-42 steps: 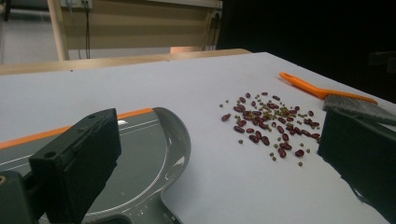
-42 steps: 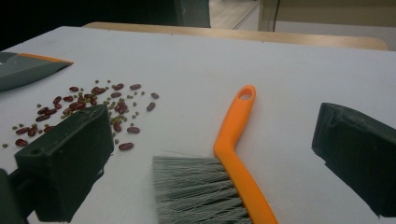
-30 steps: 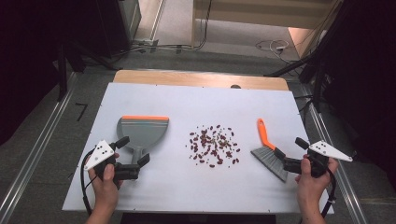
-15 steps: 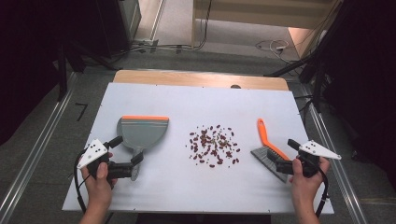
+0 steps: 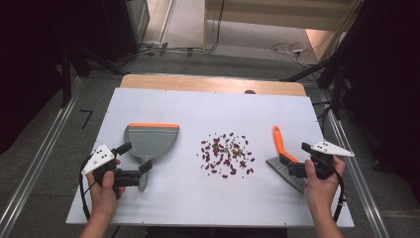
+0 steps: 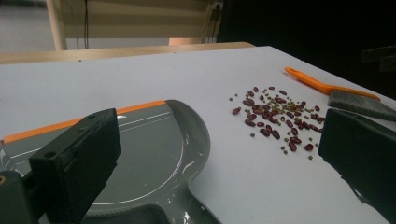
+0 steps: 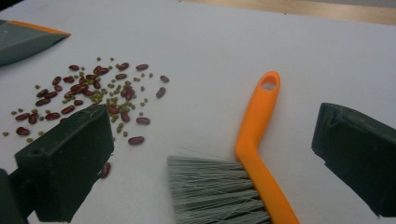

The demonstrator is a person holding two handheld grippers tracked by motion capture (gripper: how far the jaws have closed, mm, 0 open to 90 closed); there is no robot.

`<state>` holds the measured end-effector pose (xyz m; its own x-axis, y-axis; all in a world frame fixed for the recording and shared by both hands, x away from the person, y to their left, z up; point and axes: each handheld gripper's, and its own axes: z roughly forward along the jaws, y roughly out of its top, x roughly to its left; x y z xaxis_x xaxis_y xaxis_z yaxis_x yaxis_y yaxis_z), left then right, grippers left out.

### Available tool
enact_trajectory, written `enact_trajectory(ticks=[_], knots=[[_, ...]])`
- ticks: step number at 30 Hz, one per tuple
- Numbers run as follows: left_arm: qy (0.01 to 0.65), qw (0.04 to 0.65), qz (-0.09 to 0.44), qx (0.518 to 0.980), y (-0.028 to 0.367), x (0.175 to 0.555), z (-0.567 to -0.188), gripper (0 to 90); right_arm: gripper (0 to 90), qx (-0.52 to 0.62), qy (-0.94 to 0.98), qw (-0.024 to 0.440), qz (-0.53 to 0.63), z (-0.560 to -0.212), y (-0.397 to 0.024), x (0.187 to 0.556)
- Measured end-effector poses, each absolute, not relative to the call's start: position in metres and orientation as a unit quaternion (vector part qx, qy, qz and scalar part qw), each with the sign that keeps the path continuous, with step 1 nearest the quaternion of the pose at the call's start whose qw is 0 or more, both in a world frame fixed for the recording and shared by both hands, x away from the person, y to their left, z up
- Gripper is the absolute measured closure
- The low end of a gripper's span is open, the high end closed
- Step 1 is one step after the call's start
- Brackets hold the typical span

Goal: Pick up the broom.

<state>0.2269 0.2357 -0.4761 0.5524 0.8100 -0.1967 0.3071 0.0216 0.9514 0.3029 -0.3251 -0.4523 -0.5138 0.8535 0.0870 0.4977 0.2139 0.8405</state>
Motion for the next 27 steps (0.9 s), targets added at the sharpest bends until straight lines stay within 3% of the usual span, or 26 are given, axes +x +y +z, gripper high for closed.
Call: enact_trajectory(ticks=[8, 10, 15, 20, 27], knots=[[0.417, 0.577, 0.215, 0.669, 0.230, 0.225, -0.476, 0.0, 0.3, 0.463, 0.773, 0.188, 0.391, -0.454, -0.318, 0.331], [0.416, 0.578, 0.214, 0.669, 0.229, 0.224, -0.475, 0.0, 6.7, 0.466, 0.778, 0.196, 0.372, -0.453, -0.313, 0.339], [0.413, 0.578, 0.216, 0.670, 0.224, 0.223, -0.475, 0.0, 8.1, 0.471, 0.798, 0.180, 0.331, -0.454, -0.301, 0.362], [0.409, 0.577, 0.218, 0.673, 0.221, 0.224, -0.475, 0.0, 41.8, 0.499, 0.798, 0.161, 0.297, -0.457, -0.294, 0.377], [0.408, 0.577, 0.216, 0.674, 0.221, 0.223, -0.476, 0.0, 46.7, 0.546, 0.795, 0.137, 0.224, -0.466, -0.293, 0.386]])
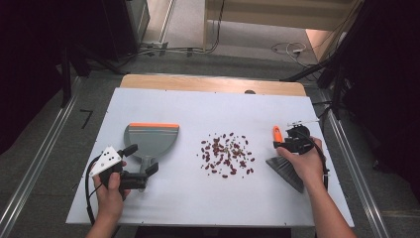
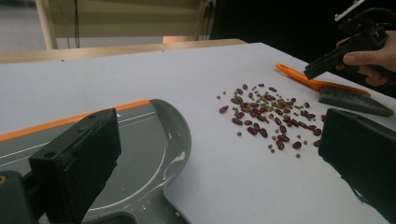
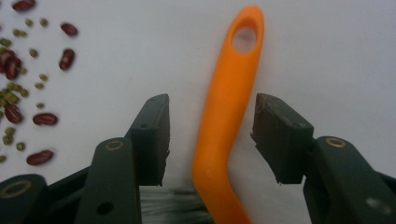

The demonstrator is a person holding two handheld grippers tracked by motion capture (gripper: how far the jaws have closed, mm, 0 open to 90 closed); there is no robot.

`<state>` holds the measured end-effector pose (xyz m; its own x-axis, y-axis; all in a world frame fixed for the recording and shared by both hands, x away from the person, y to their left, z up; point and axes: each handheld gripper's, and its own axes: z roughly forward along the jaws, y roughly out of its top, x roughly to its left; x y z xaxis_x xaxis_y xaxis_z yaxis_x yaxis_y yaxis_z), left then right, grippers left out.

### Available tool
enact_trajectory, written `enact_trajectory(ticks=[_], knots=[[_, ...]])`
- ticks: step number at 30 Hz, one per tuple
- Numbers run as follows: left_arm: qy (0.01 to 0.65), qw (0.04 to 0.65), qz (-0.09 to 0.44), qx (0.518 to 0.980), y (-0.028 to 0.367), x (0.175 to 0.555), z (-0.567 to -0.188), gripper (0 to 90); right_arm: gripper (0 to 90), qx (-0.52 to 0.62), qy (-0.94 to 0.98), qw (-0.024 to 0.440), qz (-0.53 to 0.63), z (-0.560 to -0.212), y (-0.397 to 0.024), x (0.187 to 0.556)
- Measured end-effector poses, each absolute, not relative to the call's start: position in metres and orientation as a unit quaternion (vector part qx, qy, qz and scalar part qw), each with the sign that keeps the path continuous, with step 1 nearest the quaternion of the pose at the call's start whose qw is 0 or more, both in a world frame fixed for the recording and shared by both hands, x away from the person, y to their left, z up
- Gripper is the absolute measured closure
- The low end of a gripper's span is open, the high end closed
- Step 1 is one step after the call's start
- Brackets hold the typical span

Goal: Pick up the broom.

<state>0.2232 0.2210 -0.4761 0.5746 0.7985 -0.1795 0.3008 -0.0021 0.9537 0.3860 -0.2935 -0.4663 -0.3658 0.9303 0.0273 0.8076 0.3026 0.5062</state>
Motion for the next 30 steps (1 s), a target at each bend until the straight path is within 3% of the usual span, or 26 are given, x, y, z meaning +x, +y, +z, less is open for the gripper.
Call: enact_trajectory(ticks=[5, 8, 12, 16, 30], knots=[[0.409, 0.571, 0.219, 0.678, 0.222, 0.223, -0.477, 0.0, 52.5, 0.550, 0.806, 0.125, 0.177, -0.475, -0.292, 0.385], [0.409, 0.570, 0.220, 0.677, 0.222, 0.222, -0.477, 0.0, 60.5, 0.541, 0.812, 0.139, 0.166, -0.476, -0.290, 0.382], [0.413, 0.572, 0.215, 0.676, 0.221, 0.221, -0.478, 0.0, 63.3, 0.548, 0.812, 0.114, 0.163, -0.474, -0.293, 0.388], [0.407, 0.564, 0.225, 0.683, 0.215, 0.220, -0.476, 0.0, 67.9, 0.548, 0.813, 0.117, 0.157, -0.474, -0.291, 0.389], [0.376, 0.565, 0.224, 0.699, 0.176, 0.216, -0.452, 0.0, 68.5, 0.548, 0.798, 0.135, 0.212, -0.479, -0.298, 0.376]])
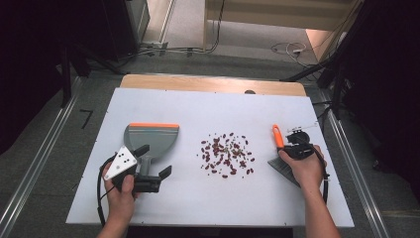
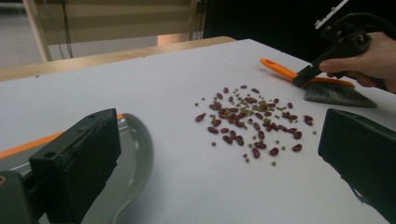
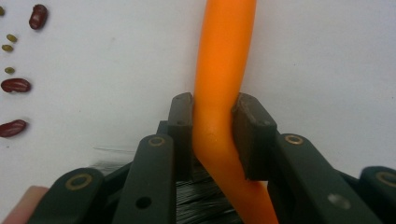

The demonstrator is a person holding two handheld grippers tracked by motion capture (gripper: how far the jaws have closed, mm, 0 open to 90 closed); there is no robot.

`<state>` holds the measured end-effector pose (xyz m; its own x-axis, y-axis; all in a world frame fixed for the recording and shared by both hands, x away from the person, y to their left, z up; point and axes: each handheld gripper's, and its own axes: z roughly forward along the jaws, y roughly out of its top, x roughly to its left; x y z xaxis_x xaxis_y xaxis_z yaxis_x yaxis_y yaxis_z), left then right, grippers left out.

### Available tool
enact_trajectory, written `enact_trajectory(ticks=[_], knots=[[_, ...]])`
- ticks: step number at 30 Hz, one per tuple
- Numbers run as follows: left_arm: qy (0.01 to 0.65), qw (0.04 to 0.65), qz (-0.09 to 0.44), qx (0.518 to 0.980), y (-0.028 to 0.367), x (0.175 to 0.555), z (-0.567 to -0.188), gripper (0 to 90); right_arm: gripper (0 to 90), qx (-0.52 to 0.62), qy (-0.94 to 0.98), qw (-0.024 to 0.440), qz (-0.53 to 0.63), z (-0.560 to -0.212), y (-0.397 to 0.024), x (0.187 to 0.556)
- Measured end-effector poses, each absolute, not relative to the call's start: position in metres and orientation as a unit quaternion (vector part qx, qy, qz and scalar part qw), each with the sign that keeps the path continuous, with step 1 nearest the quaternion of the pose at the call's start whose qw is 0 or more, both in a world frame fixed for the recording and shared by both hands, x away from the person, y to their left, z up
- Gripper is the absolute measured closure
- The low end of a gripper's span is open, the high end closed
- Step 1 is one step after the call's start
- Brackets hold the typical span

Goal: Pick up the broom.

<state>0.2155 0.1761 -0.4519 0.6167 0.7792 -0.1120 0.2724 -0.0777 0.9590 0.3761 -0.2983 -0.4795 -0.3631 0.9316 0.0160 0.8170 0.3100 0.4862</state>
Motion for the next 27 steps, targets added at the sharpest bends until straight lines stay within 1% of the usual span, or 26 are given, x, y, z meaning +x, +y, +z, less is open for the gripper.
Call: enact_trajectory(ticks=[3, 4, 9, 12, 20, 22, 27], knots=[[0.365, 0.566, 0.226, 0.704, 0.167, 0.217, -0.446, 0.0, 68.6, 0.548, 0.792, 0.137, 0.232, -0.479, -0.301, 0.373], [0.364, 0.566, 0.227, 0.704, 0.166, 0.219, -0.446, 0.0, 68.7, 0.549, 0.785, 0.135, 0.254, -0.477, -0.305, 0.370], [0.371, 0.566, 0.226, 0.701, 0.162, 0.229, -0.449, 0.0, 68.7, 0.549, 0.768, 0.142, 0.297, -0.474, -0.313, 0.362], [0.374, 0.565, 0.228, 0.699, 0.161, 0.235, -0.452, 0.0, 68.7, 0.533, 0.754, 0.144, 0.356, -0.471, -0.322, 0.355], [0.389, 0.572, 0.219, 0.688, 0.146, 0.260, -0.455, 0.6, 69.1, 0.511, 0.718, 0.190, 0.433, -0.463, -0.324, 0.339], [0.384, 0.572, 0.218, 0.691, 0.143, 0.262, -0.455, 0.6, 69.3, 0.505, 0.707, 0.202, 0.451, -0.460, -0.325, 0.336], [0.371, 0.572, 0.212, 0.701, 0.138, 0.263, -0.457, 0.6, 69.6, 0.490, 0.690, 0.214, 0.488, -0.453, -0.326, 0.330]])
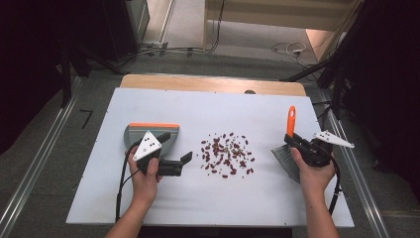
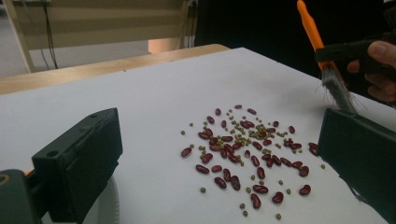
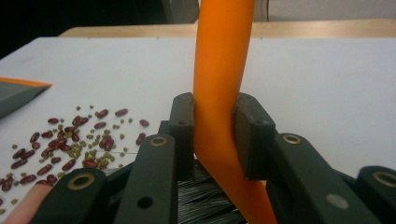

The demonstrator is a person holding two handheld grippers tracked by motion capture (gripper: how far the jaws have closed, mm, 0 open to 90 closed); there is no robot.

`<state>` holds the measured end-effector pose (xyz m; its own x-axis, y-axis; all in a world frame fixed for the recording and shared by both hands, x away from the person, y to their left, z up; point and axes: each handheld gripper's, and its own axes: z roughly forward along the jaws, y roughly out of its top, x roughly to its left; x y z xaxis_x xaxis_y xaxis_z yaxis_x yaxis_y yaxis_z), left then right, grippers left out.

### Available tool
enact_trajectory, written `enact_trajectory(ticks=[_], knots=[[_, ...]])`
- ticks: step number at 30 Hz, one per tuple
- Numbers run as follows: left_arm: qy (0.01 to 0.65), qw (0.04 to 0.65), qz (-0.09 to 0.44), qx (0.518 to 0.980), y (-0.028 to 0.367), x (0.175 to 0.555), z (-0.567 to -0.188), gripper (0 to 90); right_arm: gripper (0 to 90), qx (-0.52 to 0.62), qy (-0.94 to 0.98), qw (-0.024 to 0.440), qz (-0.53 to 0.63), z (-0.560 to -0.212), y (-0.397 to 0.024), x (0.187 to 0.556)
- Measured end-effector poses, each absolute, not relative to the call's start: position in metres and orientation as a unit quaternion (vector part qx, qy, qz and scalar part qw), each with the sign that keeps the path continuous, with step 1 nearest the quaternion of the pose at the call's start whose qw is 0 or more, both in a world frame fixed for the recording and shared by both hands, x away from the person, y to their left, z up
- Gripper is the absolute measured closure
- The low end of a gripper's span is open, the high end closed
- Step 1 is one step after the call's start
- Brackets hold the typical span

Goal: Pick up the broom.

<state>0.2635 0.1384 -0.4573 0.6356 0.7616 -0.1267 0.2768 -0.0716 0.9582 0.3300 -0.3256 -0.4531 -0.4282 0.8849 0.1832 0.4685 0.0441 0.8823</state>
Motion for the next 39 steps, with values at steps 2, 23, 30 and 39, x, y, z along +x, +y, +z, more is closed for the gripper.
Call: enact_trajectory(ticks=[2, 23, 30, 39], knots=[[0.369, 0.573, 0.210, 0.701, 0.138, 0.263, -0.457, 0.6, 69.6, 0.485, 0.683, 0.214, 0.503, -0.451, -0.326, 0.328], [0.349, 0.584, 0.196, 0.706, 0.117, 0.257, -0.453, 0.5, 69.7, 0.419, 0.661, 0.221, 0.582, -0.414, -0.288, 0.309], [0.325, 0.607, 0.167, 0.706, 0.099, 0.251, -0.448, 0.0, 69.7, 0.395, 0.666, 0.211, 0.596, -0.408, -0.263, 0.302], [0.321, 0.614, 0.140, 0.707, 0.086, 0.247, -0.445, 0.8, 69.7, 0.364, 0.680, 0.195, 0.606, -0.408, -0.229, 0.293]])
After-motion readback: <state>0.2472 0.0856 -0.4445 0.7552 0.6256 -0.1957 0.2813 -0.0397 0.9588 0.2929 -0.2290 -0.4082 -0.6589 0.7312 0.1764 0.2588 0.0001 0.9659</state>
